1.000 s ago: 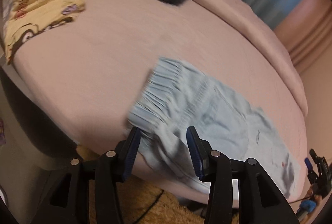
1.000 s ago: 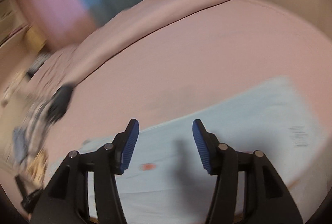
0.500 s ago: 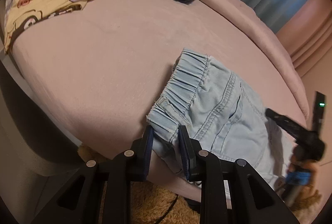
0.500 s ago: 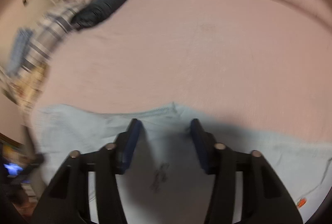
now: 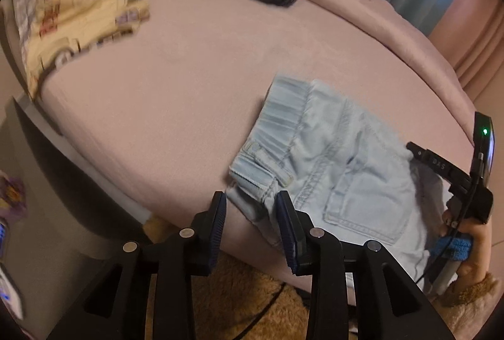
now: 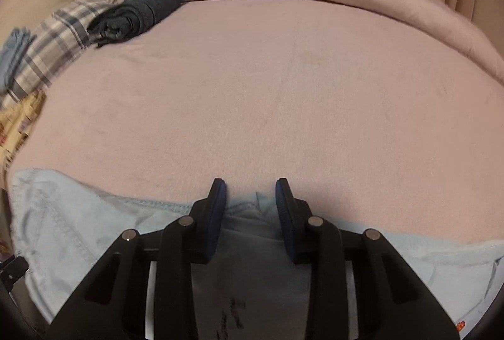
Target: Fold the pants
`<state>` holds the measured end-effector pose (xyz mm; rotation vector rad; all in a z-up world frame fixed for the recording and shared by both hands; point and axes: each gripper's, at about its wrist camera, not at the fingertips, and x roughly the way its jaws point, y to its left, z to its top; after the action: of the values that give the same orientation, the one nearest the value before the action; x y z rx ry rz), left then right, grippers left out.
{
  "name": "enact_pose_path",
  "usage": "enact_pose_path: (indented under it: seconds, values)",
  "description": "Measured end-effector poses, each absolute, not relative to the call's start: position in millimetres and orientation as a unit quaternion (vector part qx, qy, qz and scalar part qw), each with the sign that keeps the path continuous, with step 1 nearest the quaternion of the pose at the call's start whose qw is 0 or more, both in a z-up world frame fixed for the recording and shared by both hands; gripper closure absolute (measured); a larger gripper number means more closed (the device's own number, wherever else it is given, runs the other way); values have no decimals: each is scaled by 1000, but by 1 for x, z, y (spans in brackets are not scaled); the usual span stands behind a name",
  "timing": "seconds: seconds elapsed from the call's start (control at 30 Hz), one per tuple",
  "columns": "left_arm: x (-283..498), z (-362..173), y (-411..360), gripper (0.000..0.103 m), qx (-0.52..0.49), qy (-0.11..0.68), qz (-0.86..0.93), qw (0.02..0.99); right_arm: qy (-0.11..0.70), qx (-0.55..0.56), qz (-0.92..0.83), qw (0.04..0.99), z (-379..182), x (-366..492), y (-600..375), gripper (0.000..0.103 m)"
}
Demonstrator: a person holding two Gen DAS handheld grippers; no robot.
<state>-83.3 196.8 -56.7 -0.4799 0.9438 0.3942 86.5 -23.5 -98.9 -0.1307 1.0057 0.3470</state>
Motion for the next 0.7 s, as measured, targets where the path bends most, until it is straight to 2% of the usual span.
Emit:
enact_pose_path:
  seconds: [0.07,0.17,0.27,0.47,0.57,0.7]
  values:
    - [-84,-37,193,68,-209,427,188,860,469,-22,179,864,-83,81,-43,70]
    - [-75,-8,183,63,-200,388,170,883,442,0,180,879,-55,63,-75,69]
    - [-49,-5,161,62,-192,389,124,893,451,0,153,879,-46,46,-105,68]
    - [5,-45,97,62,-193,449,29,872,478,-8,102,872,-57,24,-156,68]
    - [26,-71,73,62,-156,484,30,861,487,-17,58,871,-65,15,-193,70]
    - [31,-90,67,62,-142,493,55,857,480,49,46,875,-66,-3,-263,73]
